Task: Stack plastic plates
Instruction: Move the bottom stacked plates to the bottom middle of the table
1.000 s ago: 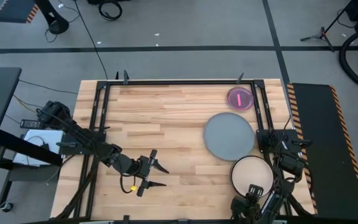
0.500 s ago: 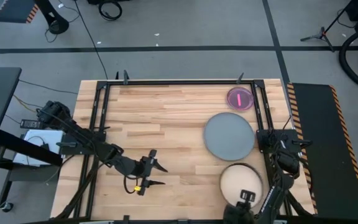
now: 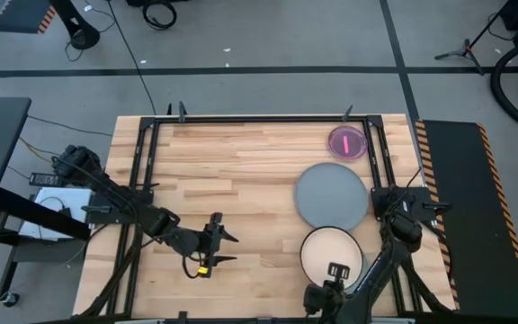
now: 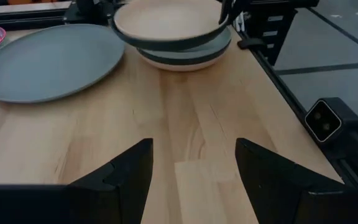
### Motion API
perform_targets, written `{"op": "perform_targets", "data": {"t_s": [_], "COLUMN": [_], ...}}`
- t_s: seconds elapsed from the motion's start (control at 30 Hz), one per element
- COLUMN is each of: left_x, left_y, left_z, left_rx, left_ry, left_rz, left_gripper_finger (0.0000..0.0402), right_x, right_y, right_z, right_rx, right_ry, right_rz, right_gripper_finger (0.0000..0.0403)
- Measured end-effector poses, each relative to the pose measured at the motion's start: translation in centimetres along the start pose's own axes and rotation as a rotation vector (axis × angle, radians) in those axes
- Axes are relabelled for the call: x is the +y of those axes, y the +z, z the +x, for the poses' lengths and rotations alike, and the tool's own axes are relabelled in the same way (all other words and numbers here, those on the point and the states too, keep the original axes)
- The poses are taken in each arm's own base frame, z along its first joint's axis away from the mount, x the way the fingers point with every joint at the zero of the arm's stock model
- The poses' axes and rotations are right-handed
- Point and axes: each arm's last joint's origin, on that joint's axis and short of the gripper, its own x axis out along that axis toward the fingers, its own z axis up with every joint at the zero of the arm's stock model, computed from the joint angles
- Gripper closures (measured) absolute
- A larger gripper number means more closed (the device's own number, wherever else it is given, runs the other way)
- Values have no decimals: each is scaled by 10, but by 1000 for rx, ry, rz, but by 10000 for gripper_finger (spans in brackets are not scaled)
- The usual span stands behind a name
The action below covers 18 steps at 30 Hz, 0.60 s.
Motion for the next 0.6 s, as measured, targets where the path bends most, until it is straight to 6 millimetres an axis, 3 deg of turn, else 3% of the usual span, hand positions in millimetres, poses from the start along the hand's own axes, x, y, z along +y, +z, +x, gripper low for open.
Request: {"op": "perform_targets", "data": {"t_s": [0.33, 0.6], "left_x": [0, 0], "left_y": [0, 1], "left_z": [0, 0], "left_rx": [-2, -15], "left_ry": [-1, 12], "left_rz": [-1, -5], "left_gripper_finger": [169, 169], "right_x": [18, 25], "right_y": [-39, -36], "right_z": [7, 25], "right_rx": [76, -56], "right_ry": [34, 52], "right_rz": [122, 114], "right_gripper_finger": [376, 324]}}
